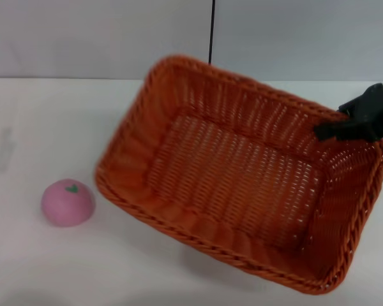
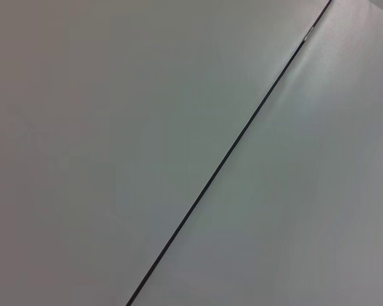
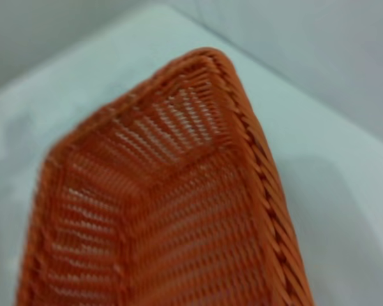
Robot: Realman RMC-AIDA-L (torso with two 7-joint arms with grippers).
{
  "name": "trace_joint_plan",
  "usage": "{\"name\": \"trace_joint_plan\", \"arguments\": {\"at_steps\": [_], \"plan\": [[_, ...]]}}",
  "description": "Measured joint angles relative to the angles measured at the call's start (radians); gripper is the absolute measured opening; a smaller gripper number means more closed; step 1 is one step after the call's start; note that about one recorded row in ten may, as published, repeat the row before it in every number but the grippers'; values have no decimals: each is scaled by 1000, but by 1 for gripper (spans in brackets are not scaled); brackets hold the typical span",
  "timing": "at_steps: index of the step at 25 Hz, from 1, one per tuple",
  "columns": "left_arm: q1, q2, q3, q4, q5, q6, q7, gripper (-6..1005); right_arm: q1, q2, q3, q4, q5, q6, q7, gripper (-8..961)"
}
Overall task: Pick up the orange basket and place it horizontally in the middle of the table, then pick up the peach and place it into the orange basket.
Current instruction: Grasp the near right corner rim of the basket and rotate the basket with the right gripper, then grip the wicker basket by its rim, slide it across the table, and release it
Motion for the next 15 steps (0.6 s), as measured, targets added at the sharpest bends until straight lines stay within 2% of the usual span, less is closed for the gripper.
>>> {"name": "trace_joint_plan", "arguments": {"at_steps": [3, 8, 12, 15], "plan": [[0, 0, 0, 0, 0, 0, 0, 812, -36, 1, 4, -121, 118, -93, -2, 152], [0, 0, 2, 0, 0, 1, 0, 811, -30, -7, 23, -231, 160, -219, -2, 156], [0, 0, 7, 0, 0, 4, 0, 811, 9, -19, 18, -239, 111, -281, -9, 160], [0, -1, 8, 0, 0, 8, 0, 810, 54, -22, -5, -192, 23, -296, -43, 162]]}}
